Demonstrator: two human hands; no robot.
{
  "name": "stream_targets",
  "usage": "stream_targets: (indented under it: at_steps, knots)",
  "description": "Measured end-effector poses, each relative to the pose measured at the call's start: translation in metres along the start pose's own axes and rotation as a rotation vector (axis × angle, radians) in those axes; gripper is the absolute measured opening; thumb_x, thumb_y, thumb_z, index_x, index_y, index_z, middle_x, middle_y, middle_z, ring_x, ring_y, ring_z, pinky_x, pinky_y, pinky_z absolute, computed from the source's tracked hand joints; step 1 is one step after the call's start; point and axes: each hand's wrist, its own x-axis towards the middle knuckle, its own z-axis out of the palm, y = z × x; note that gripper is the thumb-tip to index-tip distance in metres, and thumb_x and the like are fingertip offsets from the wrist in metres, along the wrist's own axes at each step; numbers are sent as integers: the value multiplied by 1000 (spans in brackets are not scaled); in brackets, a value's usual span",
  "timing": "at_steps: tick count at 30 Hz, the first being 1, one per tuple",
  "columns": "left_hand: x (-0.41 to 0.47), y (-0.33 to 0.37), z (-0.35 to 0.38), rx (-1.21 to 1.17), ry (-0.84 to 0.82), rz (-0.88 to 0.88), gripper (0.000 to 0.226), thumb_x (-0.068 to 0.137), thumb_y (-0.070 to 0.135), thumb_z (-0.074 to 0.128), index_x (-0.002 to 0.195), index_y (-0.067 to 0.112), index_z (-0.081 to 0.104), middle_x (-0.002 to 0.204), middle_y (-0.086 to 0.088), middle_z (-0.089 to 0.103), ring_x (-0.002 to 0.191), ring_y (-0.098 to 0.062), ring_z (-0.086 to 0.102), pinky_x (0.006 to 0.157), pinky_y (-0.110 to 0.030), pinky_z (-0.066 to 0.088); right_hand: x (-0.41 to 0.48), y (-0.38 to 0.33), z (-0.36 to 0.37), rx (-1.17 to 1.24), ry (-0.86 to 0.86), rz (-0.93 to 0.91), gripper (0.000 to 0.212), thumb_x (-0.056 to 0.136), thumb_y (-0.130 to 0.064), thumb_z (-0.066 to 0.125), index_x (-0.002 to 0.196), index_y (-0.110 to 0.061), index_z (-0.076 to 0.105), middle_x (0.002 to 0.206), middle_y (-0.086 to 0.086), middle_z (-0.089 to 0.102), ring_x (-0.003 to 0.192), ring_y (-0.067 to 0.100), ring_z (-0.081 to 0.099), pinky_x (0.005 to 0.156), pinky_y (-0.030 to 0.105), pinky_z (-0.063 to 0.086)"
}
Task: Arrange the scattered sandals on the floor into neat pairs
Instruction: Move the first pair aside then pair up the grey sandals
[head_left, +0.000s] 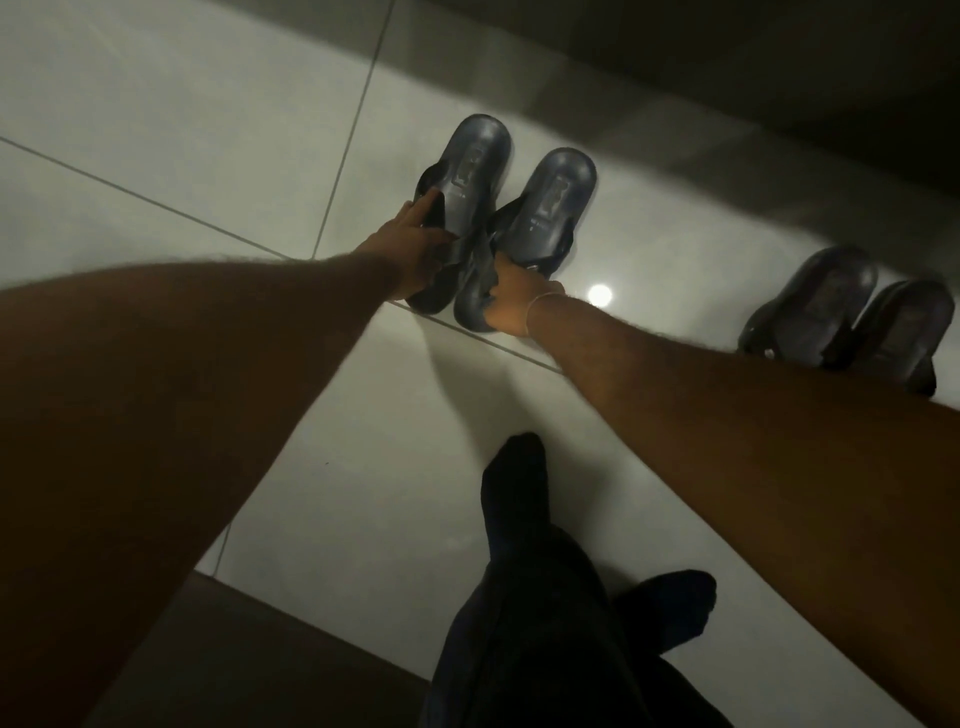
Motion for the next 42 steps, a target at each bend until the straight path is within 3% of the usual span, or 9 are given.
stream_targets:
  at_steps: [3,8,12,35,39,42]
  knots:
    - [-2,0,2,-6,5,-15,56,103,13,68,156,30,59,183,0,4,160,-41,32,125,-53,40,-2,8,4,-51,12,-57,72,100,-30,64,164,-26,32,157,10,57,145,39,54,124,46,39]
    - [-8,-5,6,12,19,-9,50,104,15,69,152,28,62,183,0,4,159,-43,34,128,-52,38,-3,12,7,-99,29,-91,89,99,-30,66,172,-32,15,162,5,54,146,37,54,126,43,37]
    - [-8,-9,5,-21,10,-7,48,105,18,67,151,30,62,183,1,4,158,-42,34,129,-53,36,0,12,8,-49,24,-108,89,100,-31,67,173,-30,16,161,8,55,145,36,56,123,46,44]
    - [-10,-8,2,108,26,46,52,104,16,69,154,19,58,183,-10,4,157,-48,32,127,-55,38,-2,13,25,-85,71,-88,93,104,-33,61,174,-33,1,171,15,40,146,41,54,121,48,47]
    - [-12,-4,1,155,43,44,59,103,14,69,158,28,52,183,-7,-1,154,-51,35,123,-62,39,-7,12,21,-31,74,-101,95,105,-28,58,173,-38,-8,164,17,47,138,40,62,118,49,50]
    - [-23,7,0,160,187,46,66,101,17,67,161,31,43,183,-8,4,143,-53,45,116,-66,45,-16,12,15,-8,252,-102,86,107,-28,54,173,-41,0,141,18,65,117,37,72,106,49,58]
